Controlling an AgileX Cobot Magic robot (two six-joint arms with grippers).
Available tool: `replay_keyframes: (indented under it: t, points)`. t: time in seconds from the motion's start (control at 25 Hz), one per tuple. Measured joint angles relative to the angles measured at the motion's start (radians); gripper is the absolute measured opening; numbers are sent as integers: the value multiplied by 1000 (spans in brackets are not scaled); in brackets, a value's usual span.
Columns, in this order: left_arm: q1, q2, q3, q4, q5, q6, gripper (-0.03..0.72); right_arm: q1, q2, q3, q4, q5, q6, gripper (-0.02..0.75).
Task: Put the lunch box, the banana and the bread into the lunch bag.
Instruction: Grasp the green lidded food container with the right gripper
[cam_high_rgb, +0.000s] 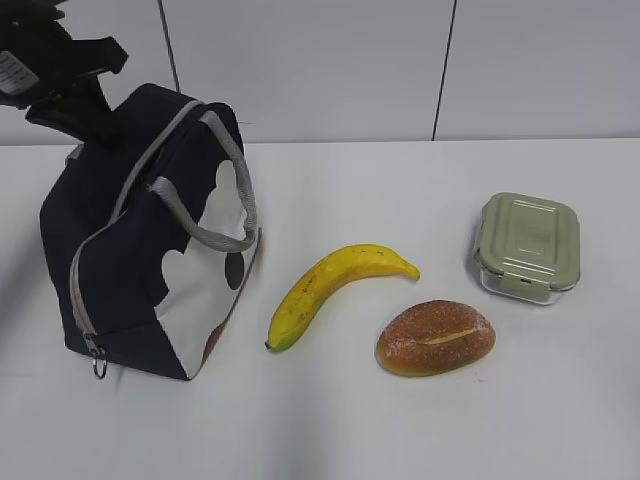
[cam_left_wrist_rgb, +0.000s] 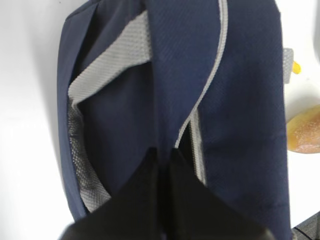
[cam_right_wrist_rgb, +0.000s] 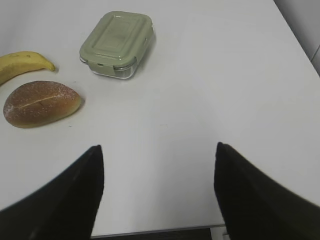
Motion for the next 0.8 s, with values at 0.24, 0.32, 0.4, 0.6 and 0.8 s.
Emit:
replay_keyframes:
  t: [0.24, 0.32, 0.4, 0.6, 0.8]
  points:
    - [0, 0, 0, -48, 18, 0, 0, 0, 0, 0, 0, 0, 0, 510]
    - [0, 0, 0, -72, 29, 0, 0, 0, 0, 0, 0, 0, 0, 510]
    - [0, 0, 0, -95, 34, 0, -1, 0, 0, 0, 0, 0, 0, 510]
    - [0, 0, 0, -122, 40, 0, -2, 0, 0, 0, 0, 0, 0, 510]
    - [0, 0, 0, -123, 40, 0, -2, 0, 0, 0, 0, 0, 0, 510]
